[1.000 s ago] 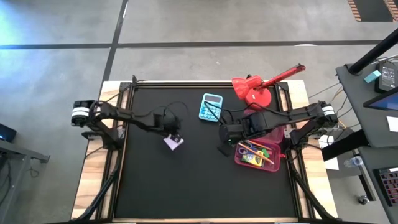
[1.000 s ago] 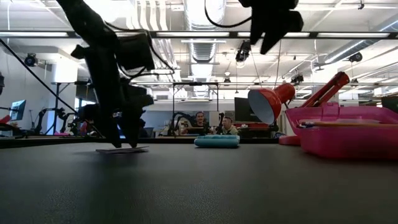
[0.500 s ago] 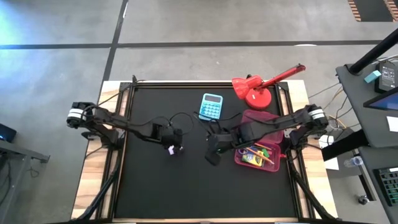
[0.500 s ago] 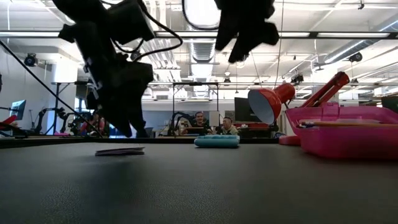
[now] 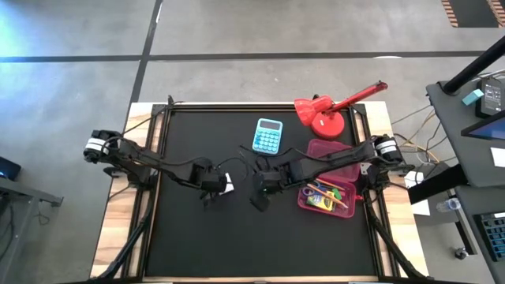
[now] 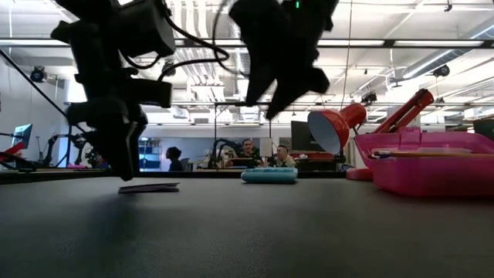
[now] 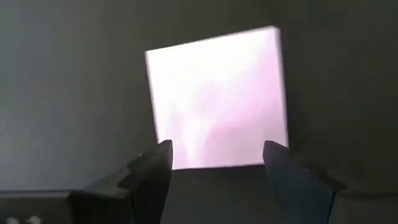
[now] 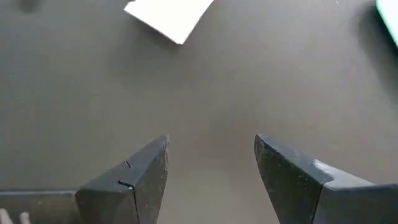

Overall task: Pack school essentials
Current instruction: Put the purple sticky notes into the red supply box

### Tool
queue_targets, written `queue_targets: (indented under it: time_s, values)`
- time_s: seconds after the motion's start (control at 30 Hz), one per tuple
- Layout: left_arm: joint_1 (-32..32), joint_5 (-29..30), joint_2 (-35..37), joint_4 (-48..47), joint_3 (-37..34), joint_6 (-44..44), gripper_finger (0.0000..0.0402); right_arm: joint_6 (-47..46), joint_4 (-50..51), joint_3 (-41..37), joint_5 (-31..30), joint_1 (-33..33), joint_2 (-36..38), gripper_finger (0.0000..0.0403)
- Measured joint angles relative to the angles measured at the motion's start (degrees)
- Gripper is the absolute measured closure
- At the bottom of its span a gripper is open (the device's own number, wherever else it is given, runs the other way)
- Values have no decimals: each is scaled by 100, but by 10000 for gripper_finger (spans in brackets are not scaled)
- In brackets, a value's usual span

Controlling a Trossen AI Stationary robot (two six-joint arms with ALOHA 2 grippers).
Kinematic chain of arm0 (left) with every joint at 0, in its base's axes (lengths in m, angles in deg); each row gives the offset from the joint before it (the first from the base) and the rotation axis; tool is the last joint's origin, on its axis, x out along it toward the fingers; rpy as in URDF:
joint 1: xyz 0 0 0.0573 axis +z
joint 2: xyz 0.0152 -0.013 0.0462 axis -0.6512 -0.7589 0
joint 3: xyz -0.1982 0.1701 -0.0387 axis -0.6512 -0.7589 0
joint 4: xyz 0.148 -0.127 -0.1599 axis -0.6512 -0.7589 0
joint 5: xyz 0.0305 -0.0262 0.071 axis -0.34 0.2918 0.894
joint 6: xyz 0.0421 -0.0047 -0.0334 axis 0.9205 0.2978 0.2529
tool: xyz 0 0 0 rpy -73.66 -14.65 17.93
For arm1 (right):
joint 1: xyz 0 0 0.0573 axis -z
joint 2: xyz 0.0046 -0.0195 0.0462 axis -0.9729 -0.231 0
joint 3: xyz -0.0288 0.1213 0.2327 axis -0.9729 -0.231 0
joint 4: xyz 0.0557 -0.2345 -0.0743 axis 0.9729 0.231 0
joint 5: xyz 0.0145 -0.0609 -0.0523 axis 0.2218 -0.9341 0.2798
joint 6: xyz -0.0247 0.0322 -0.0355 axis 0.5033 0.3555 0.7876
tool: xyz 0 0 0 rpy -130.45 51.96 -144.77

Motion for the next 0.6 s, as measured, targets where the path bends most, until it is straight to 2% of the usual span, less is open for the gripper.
queue_targets:
  time_s: [0.13, 0.3, 0.43, 0.5, 0.6]
  values:
    - [-131, 4, 53, 1, -2, 348, 167, -408, -512, -409, -6, 120, 22, 179]
    - [-139, 10, 210, 40, -46, 673, 167, -873, -2564, -1195, 315, 264, 131, 179]
    - [-155, 9, 561, 264, -284, 893, 167, -1112, -3888, -1634, 288, 329, 132, 179]
    - [-159, 10, 858, 422, -525, 956, 167, -1144, -4247, -1723, 238, 334, 132, 179]
    - [-163, 8, 1371, 940, -1014, 902, 167, -1109, -4256, -1737, 138, 329, 132, 179]
